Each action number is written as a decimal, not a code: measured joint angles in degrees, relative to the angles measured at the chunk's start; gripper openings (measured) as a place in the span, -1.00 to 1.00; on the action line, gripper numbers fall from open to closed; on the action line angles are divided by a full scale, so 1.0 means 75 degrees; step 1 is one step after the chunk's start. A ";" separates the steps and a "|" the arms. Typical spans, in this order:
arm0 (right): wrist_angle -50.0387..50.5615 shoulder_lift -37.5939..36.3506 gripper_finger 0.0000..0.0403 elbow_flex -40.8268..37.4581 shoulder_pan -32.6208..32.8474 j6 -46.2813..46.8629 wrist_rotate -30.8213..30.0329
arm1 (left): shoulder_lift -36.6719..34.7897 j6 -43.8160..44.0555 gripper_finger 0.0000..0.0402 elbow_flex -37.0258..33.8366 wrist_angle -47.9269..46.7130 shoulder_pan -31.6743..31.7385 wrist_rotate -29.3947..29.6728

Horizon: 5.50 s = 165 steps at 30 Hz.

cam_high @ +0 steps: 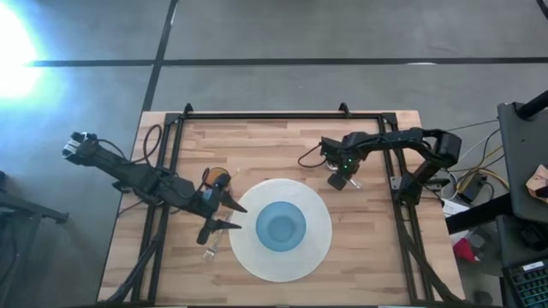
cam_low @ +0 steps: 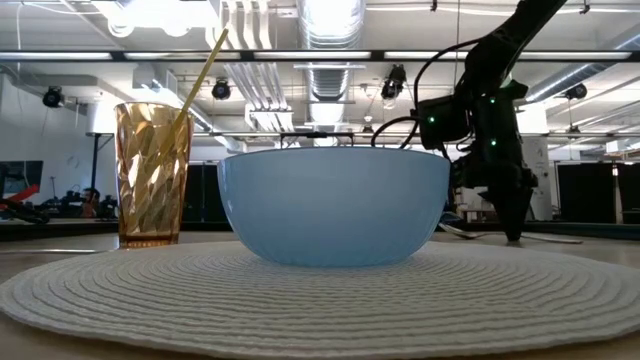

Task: Pick & Place Utensil
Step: Put the spoon into the blue bowl

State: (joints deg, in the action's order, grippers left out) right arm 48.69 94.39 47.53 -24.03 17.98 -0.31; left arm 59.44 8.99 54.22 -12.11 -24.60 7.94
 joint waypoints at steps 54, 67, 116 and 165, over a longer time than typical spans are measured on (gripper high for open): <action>0.0946 -0.1638 -0.94 0.1337 0.2279 -0.0008 -0.0158 | 0.0000 0.0423 0.02 -0.0017 -0.0253 0.0003 0.0223; 0.0986 -0.1552 -0.94 0.3283 0.3737 -0.0365 -0.0515 | 0.0000 0.0890 0.02 -0.0017 -0.0247 0.0015 0.0355; 0.3518 0.3094 -0.94 0.8875 0.6370 -0.7344 -0.6286 | 0.0974 0.4125 0.02 0.1381 -0.1144 0.1221 0.0662; 0.1542 0.3826 -0.94 1.0247 0.6522 -1.0984 -0.9125 | 0.1405 0.5225 -0.02 0.1367 -0.1395 0.1227 0.0746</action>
State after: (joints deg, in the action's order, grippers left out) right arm 60.25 123.09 124.38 24.88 -64.40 -68.75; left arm 69.97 48.18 64.47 -22.57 -15.40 13.54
